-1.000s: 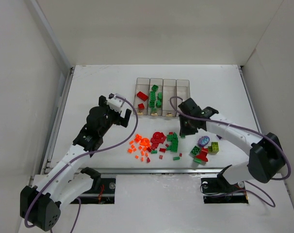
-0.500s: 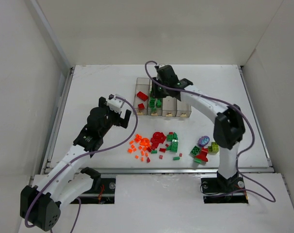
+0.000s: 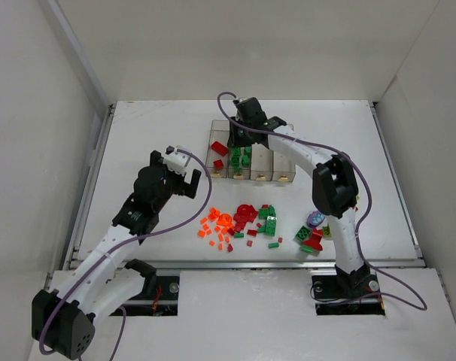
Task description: Sort the legos into containers by color
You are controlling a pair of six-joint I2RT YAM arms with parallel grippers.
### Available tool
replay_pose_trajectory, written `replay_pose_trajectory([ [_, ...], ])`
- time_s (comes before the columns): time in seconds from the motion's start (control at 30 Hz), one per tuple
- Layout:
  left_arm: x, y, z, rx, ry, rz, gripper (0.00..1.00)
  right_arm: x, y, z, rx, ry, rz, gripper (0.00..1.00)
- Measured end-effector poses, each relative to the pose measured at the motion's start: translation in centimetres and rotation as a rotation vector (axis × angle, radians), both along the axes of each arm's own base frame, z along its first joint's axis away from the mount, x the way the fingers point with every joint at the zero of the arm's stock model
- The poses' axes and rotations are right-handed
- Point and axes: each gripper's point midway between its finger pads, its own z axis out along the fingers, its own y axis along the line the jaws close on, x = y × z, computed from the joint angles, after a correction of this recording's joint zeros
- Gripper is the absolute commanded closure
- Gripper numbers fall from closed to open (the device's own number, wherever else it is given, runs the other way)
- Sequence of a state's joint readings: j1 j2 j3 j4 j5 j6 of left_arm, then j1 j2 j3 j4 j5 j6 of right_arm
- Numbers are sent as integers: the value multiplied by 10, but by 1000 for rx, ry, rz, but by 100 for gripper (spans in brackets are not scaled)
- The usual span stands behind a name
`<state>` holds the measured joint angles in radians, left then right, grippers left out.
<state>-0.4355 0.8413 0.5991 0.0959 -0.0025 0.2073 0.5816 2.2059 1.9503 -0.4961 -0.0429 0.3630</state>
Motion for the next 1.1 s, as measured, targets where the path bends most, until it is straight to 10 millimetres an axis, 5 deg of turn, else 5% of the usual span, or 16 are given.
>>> replay_pose_trajectory([
  [0.53, 0, 0, 0, 0, 0, 1, 0, 5, -10, -3, -13, 3, -46, 76],
  [1.1, 0, 0, 0, -1, 0, -1, 0, -23, -44, -59, -92, 144, -115, 77],
])
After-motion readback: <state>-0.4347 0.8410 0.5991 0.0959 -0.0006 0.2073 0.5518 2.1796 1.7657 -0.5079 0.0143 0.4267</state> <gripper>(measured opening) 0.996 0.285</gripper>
